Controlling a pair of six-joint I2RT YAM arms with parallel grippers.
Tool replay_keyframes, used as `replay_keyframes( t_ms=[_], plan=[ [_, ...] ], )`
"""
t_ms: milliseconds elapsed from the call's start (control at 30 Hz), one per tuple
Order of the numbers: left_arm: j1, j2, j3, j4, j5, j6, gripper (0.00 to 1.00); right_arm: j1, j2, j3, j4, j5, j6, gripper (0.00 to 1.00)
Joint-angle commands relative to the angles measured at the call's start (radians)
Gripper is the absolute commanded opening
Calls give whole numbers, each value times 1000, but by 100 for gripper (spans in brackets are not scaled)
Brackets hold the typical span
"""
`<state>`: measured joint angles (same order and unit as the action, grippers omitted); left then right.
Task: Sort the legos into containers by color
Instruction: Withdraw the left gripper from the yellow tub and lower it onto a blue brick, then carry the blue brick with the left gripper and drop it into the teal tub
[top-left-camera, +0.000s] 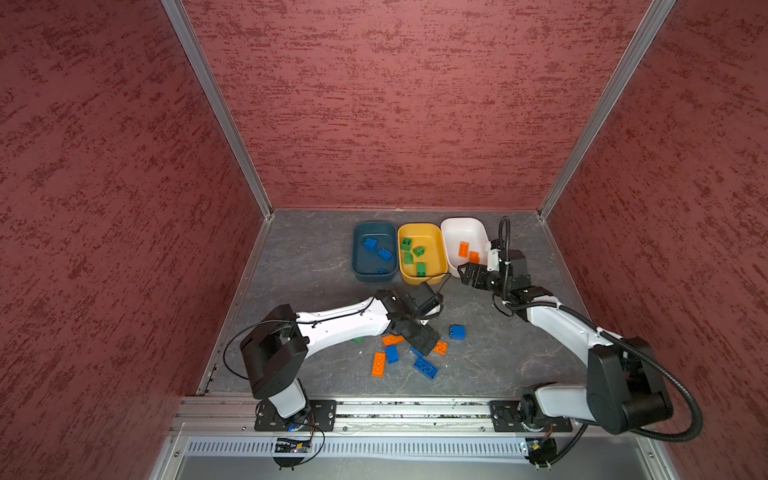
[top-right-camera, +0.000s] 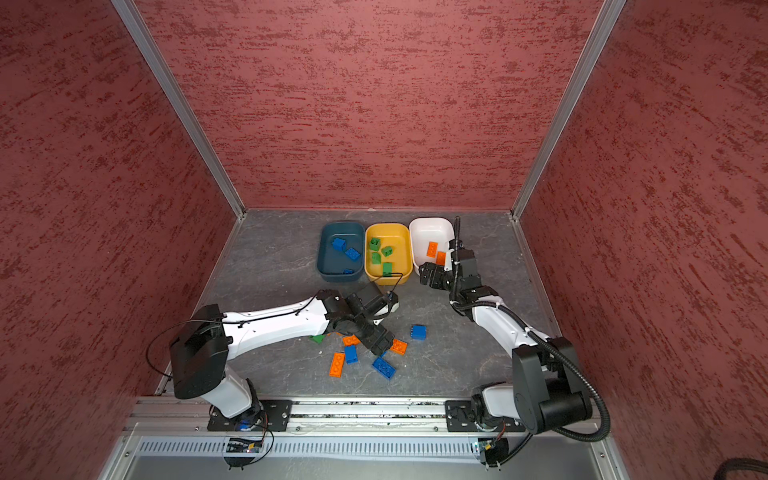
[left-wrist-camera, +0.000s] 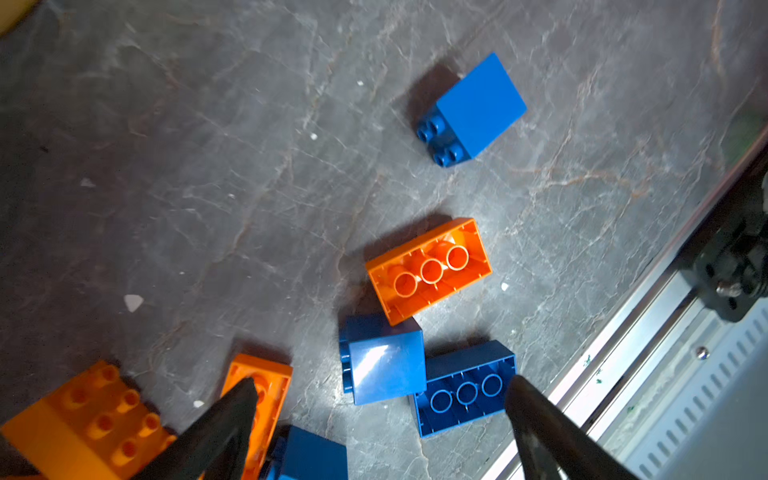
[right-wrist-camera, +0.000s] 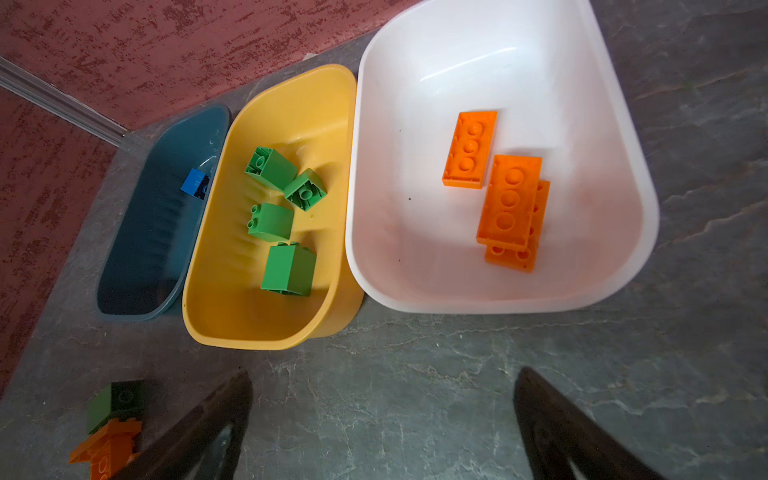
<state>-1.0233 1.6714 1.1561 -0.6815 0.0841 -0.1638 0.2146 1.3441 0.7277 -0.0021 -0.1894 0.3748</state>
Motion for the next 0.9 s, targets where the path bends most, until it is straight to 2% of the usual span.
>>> replay_keyframes(
  t_ms=[0, 100, 233, 300, 467, 633, 767, 867],
  plan=[
    [0, 53, -4, -37, 16, 41, 89, 7, 0, 18, 53, 16, 2, 99],
    [-1, 80, -7, -17, 23, 43, 84, 8, 3, 21, 53, 13, -1, 99],
    [-1, 122, 1, 3, 11, 36, 72, 7, -1, 17, 52, 4, -15, 99],
    [-1, 141, 9, 6, -1, 35, 71, 7, -5, 12, 50, 4, -23, 99],
    [-1, 169, 14, 24, 4, 43, 60, 9, -25, -10, 66, 6, -34, 99],
    [2, 193, 25, 27, -19, 64, 54, 9, -48, -44, 107, 10, -45, 99],
    [2, 192, 21, 45, -35, 50, 43, 10, -50, -48, 106, -37, -64, 99],
    [14, 178, 6, 63, -42, 23, 36, 21, -49, -51, 105, -121, -102, 99]
  ],
)
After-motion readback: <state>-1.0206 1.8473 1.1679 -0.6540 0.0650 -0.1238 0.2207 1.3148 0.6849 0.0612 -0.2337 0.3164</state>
